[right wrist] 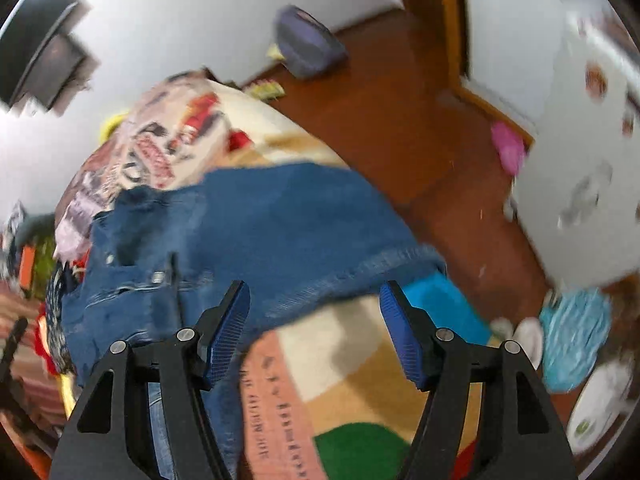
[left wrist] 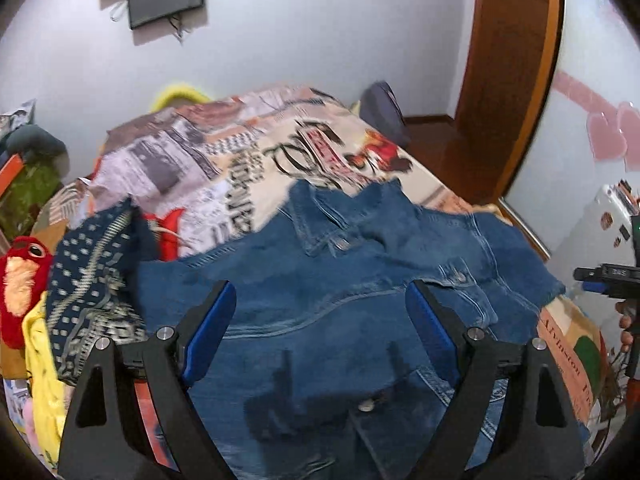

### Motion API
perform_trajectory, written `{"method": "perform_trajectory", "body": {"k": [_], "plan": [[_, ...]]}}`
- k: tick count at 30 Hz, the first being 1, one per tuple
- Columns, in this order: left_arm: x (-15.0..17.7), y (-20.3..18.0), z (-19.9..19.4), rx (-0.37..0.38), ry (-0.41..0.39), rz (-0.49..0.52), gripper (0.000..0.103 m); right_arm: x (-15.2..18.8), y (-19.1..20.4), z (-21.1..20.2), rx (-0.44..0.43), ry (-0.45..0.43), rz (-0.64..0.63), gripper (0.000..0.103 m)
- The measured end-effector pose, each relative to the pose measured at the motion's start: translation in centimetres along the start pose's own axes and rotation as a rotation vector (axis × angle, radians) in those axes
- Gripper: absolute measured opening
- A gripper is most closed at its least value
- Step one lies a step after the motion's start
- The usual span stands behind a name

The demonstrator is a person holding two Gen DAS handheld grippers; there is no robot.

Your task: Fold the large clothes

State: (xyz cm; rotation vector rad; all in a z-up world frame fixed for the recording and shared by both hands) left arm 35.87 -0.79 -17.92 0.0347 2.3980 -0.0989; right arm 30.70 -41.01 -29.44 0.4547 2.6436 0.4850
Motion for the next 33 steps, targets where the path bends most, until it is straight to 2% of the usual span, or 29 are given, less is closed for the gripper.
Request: {"method": "perform_trajectory", "body": {"k": [4,7,9,12,15,18,20,21,23,27,30,33], "plan": [[0.9,-1.2,1.9,-0.001,0.039,0.018,0.087,0.2,-2.7,3.1,-0.068,0.060,0.148,0.064],[1.3,-1.6,3.1,-0.013,0.054,0.033,0.087,-0.2,-4.2,4.5,-0.125,0.058,0.257,0.064],[1.6,-1.6,3.7,-0.019,0.065,0.038,0.087,-0.6,-4.7,4.8,-0.137,0.040,0.301,0.064],[2.0,-1.4,4.4,-0.032,0.077,0.040,0.087,-1.3,-4.8,5.5,-0.112,0.025,0.319,0.064],[2.4,-1.0,4.7,-0.038,0.089,0.028,0.087,-1.9,-4.7,6.1,-0.054,0.006,0.316,0.061],[2.8,-0.5,4.8,-0.045,0.093,0.016,0.087,-2.6,-4.6,6.2,-0.007,-0.021,0.300,0.051],[3.0,0.0,4.7,-0.048,0.096,0.007,0.087,-3.0,-4.3,5.6,0.031,-0.047,0.284,0.030],[3.0,0.2,4.7,-0.048,0.097,0.002,0.087,-3.1,-4.2,5.3,0.034,-0.060,0.274,0.027],[3.1,0.6,4.4,-0.047,0.096,-0.009,0.087,-3.5,-3.8,4.5,0.019,-0.085,0.268,0.021],[3.4,1.6,3.6,-0.050,0.086,-0.030,0.087,-4.5,-1.8,1.4,-0.015,-0.161,0.218,0.015],[3.5,2.3,2.9,-0.058,0.073,-0.036,0.087,-5.5,1.3,-1.6,-0.041,-0.233,0.135,0.013],[3.6,3.0,2.2,-0.060,0.063,-0.048,0.087,-6.1,5.4,-4.6,-0.102,-0.282,0.038,0.012]]}}
Point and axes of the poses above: each gripper's, at about its wrist camera, not at the fingertips, and z roughly the way its jaws point, y to its left, x to its underside, the point moved 5 cm from there along z, roughly the way its jaws point, and after that the axes turned 5 degrees about -z, right-handed, at the moved point
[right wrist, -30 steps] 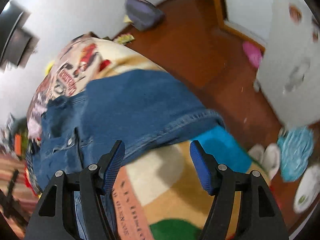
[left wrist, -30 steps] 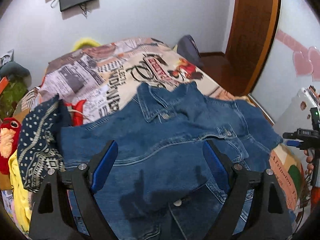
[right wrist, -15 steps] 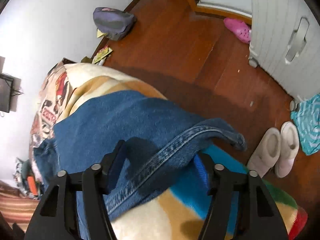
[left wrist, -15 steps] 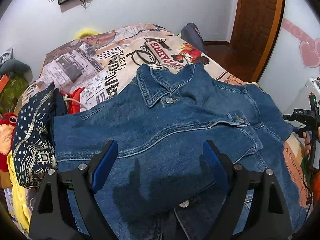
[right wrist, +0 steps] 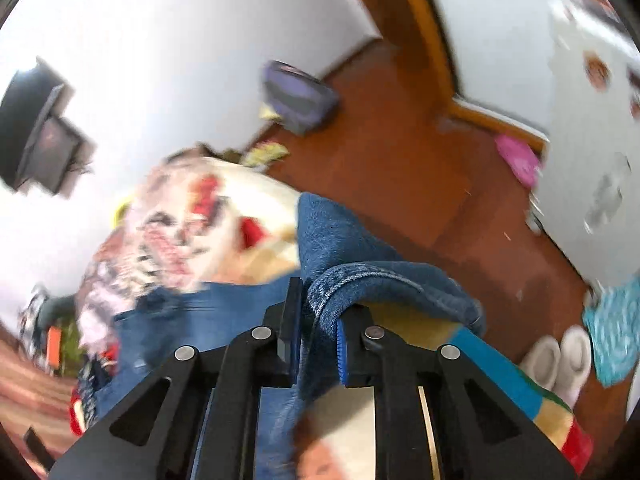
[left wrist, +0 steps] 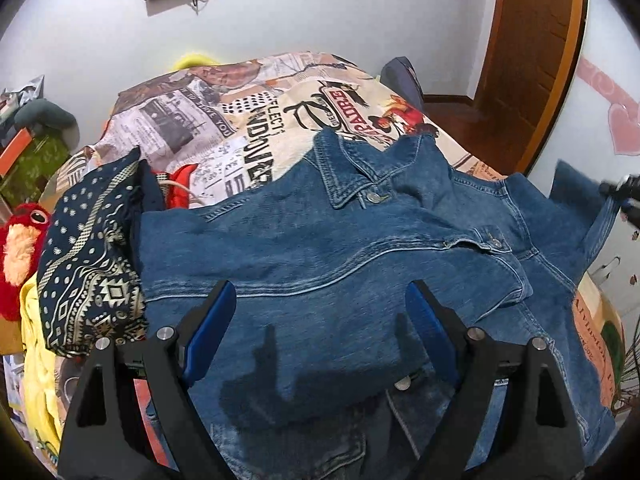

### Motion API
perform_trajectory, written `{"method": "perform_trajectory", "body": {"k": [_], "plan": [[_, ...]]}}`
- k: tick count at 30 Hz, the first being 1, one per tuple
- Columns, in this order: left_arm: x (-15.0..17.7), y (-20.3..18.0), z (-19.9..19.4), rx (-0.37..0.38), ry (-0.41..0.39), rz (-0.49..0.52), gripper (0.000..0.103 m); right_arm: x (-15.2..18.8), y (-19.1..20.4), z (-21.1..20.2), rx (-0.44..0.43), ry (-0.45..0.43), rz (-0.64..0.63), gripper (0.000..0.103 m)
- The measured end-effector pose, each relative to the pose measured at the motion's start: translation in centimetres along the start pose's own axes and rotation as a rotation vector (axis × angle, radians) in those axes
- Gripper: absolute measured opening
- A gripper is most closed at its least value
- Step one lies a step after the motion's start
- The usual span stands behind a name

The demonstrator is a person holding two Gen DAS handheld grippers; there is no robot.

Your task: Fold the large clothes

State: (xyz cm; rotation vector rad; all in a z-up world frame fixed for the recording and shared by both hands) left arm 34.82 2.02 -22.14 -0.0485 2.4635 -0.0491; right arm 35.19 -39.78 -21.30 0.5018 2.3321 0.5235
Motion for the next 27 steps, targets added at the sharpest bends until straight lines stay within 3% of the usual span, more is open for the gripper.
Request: {"method": "perform_trajectory", "body": {"k": [6,10,13,21,27], "plan": [[0.0,1.3,-1.5,0.003,-0.026,-0.017,0.087,1.0,9.7,-2.5,-0.164,-0.005,-0.167,0.010],[0.1,2.0,-2.1,0.009,-0.030,-0.028,0.087,4.1,14.4,-1.4,-0.249,0.088,-0.247,0.010],[0.4,2.5,-2.5,0.012,-0.032,-0.032,0.087,7.2,17.1,1.0,-0.242,0.181,-0.338,0.010],[1.4,3.2,-3.0,-0.003,-0.033,-0.013,0.087,14.9,17.2,7.2,-0.205,0.475,-0.370,0.013],[2.0,3.2,-2.5,-0.014,-0.014,0.000,0.087,15.0,17.0,5.4,-0.203,0.524,-0.379,0.017]]}}
Point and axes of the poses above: each gripper's, at about its wrist camera, not at the fingertips, and z roughly the way its jaws point, y to its left, x to its underside, the point moved 5 cm from there along z, roughly the way its jaws point, and after that the axes turned 5 degrees about -z, right-handed, at the moved point
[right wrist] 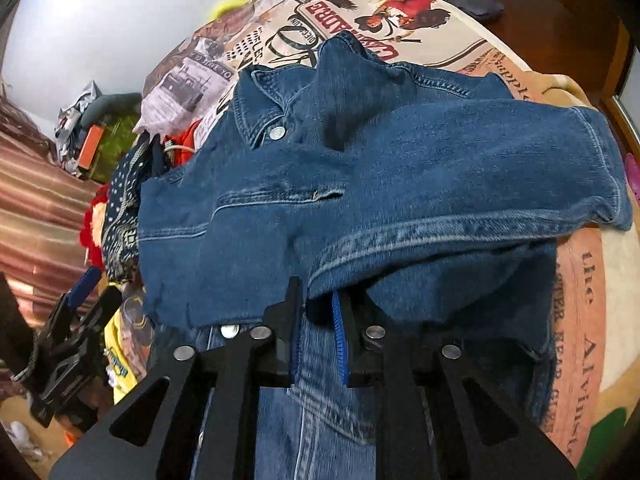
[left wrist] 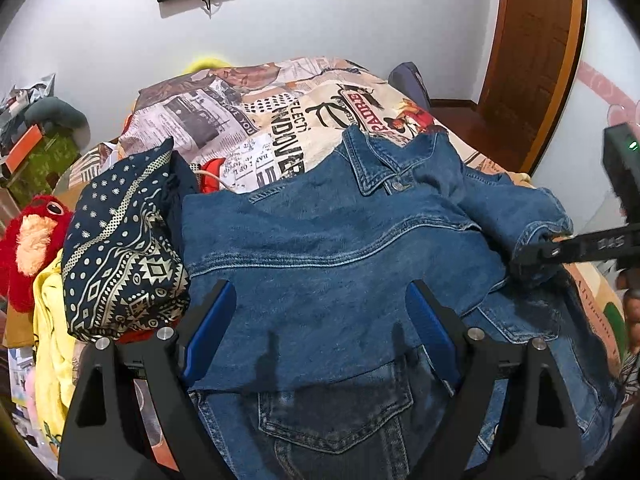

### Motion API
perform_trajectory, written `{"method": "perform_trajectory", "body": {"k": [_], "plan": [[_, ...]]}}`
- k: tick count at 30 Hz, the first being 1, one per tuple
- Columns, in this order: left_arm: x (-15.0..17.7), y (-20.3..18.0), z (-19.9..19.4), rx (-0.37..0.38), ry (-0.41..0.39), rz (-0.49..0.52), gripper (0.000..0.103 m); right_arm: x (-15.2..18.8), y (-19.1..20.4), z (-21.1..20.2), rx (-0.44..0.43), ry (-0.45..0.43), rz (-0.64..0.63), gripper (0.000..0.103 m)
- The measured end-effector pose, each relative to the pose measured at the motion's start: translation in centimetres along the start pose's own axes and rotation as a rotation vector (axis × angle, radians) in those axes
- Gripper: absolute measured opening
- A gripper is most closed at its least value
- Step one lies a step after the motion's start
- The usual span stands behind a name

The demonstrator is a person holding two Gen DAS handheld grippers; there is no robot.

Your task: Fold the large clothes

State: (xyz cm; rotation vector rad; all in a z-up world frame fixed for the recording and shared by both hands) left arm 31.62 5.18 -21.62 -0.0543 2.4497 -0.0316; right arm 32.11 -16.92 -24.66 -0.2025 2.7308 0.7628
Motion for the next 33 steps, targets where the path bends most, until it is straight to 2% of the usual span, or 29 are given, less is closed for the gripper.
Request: {"method": "perform_trajectory", "body": {"k": [1,4,5,10,13,17,24,31,33], "plan": [[0.0,-0.1,0.1,0.002,0.003,-0.001,0.087,-0.1,0.0,-0.7,0.010,-0.009,-0.002,0.023],[0.1,-0.5,0.5,0.009,0.011,-0.002,0.087,-0.5,-0.9,-3.3,0.069,-0.085,0.011,0.049],[0.0,-0.7,0.6,0.012,0.013,-0.001,0.087,-0.6,-1.1,-3.8,0.080,-0.115,0.016,0.053],[-0.1,-1.7,0.9,0.010,0.013,0.012,0.087,-1.1,-4.8,-7.1,0.106,-0.221,0.105,0.055],[-0.3,-2.2,0.9,0.015,0.008,0.016,0.087,-1.2,-7.8,-7.4,0.168,-0.248,0.190,0.056],[-0.4,-2.6,1.2,0.017,0.014,0.015,0.087,-1.1,-11.3,-6.5,0.195,-0.236,0.271,0.056],[-0.2,-2.6,2.5,0.008,0.047,0.007,0.087,-0.5,-15.7,-3.2,0.103,-0.193,0.443,0.056],[0.1,-2.3,3.3,-0.008,0.061,0.011,0.087,-2.0,-16.7,-2.5,0.127,-0.228,0.450,0.055],[0.1,-2.2,3.4,-0.006,0.063,0.005,0.087,-2.4,-16.3,-2.5,0.160,-0.231,0.411,0.048]]}}
Point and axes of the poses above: each gripper's, at about its wrist camera, not at the fingertips, and z roughly the way its jaws point, y to its left, x to its underside, the point moved 5 cm from there along z, roughly the way its jaws point, and after that the axes turned 5 degrees about -z, right-handed, at the moved point
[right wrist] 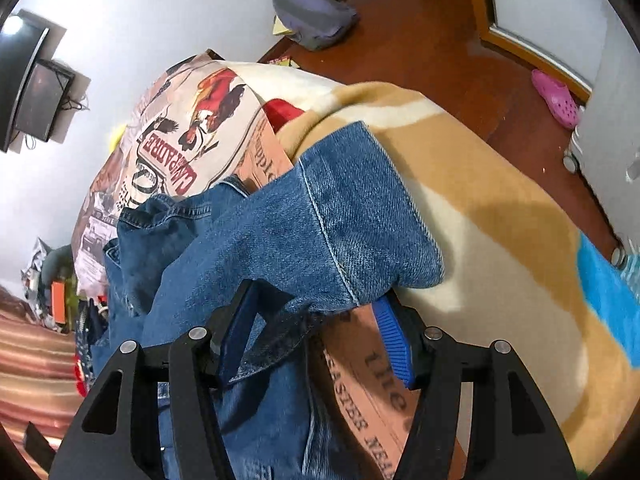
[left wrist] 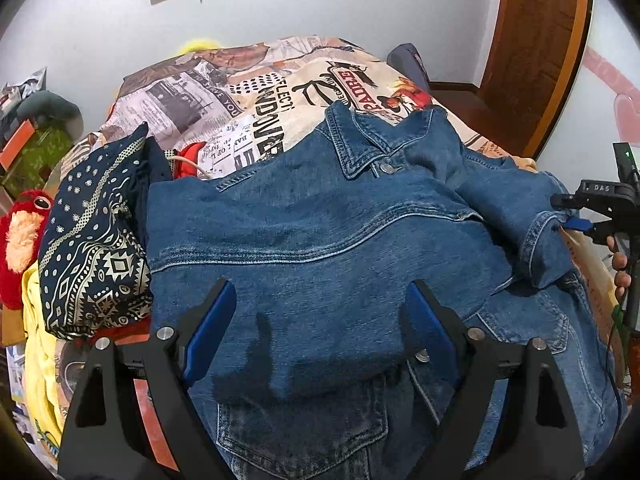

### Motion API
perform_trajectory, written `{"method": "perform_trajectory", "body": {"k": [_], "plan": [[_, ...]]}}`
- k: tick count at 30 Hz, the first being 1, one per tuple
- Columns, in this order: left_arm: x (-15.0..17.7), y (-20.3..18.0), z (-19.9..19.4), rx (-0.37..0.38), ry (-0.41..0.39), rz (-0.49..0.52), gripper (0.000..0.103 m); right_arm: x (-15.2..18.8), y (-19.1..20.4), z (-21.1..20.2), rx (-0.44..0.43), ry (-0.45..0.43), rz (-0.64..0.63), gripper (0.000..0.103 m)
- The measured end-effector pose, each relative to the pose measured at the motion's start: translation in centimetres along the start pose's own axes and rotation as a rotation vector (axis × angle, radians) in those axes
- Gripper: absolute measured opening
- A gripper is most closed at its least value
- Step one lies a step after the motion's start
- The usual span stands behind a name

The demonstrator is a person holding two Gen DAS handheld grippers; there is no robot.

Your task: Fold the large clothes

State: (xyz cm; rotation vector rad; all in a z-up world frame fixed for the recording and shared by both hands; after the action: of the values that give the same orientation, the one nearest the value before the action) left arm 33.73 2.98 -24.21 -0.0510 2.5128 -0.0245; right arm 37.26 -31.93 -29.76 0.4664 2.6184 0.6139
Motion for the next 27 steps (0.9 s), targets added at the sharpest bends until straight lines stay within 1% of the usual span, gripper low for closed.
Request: {"method": "perform_trajectory", "body": {"k": [1,2,5,8,10,12,15,18,21,24,25,27], "plan": [[0.0,0.1,0.0,0.001,0.000,-0.004,0.087,-0.1,0.1,-0.1,0.010,-0.008,-0.020,0.038],[0.0,0.2,-0.1,0.003,-0.001,-0.008,0.087,-0.1,0.1,-0.3,0.011,-0.012,-0.033,0.032],[0.0,0.6,-0.5,0.005,-0.010,-0.017,0.087,-0.5,1.0,-1.0,-0.017,-0.036,-0.070,0.025],[0.0,1.1,-1.4,0.007,-0.026,-0.021,0.087,-1.1,3.0,-3.2,-0.043,-0.099,-0.126,0.020],[0.0,1.5,-2.0,0.005,-0.039,-0.023,0.087,-1.5,5.1,-5.1,-0.093,-0.125,-0.158,0.005],[0.0,2.0,-2.8,0.003,-0.054,-0.030,0.087,-1.8,7.4,-6.9,-0.130,-0.162,-0.201,0.005],[0.0,3.1,-4.1,0.002,-0.078,-0.043,0.087,-1.8,11.5,-9.2,-0.164,-0.215,-0.286,0.005],[0.0,4.2,-5.5,0.000,-0.107,-0.056,0.087,-0.9,16.8,-11.4,-0.219,-0.249,-0.388,0.005],[0.1,5.3,-6.5,0.001,-0.122,-0.078,0.087,0.4,21.0,-12.3,-0.218,-0.283,-0.487,0.005],[0.3,6.5,-7.1,0.003,-0.125,-0.099,0.087,1.6,22.5,-11.6,-0.221,-0.275,-0.506,0.005],[0.5,6.8,-7.2,0.002,-0.125,-0.101,0.087,2.1,22.4,-11.0,-0.220,-0.251,-0.499,0.005],[0.7,7.3,-7.3,-0.005,-0.126,-0.101,0.087,2.5,21.4,-9.8,-0.208,-0.205,-0.473,0.011]]}}
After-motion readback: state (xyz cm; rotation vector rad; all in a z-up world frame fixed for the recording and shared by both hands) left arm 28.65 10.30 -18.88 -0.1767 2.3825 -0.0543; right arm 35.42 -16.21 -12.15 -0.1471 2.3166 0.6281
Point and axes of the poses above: each gripper's, at about its wrist camera, not at the fingertips, and z roughly the way its jaws point, y to its left, x to its underside, the point moved 5 cm from there along z, roughly the way its jaws point, and after that the axes turned 5 degrees about -z, right-handed, at the moved point
